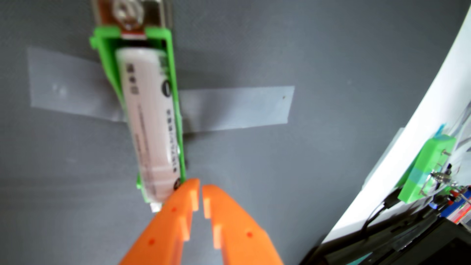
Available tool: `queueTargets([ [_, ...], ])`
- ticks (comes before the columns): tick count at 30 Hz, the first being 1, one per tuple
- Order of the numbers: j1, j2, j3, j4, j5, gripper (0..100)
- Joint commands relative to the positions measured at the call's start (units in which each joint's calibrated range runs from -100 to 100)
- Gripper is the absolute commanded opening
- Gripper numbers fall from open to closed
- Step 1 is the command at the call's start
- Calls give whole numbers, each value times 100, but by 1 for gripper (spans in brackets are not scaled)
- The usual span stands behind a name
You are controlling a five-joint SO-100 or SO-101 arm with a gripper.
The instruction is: Insert Battery
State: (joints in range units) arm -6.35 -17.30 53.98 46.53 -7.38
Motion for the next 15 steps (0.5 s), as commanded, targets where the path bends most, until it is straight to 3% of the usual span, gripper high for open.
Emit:
queueTargets([
  [1, -262, -66, -179, 4, 7, 2],
  [15, -439, -83, -215, 13, -34, 2],
])
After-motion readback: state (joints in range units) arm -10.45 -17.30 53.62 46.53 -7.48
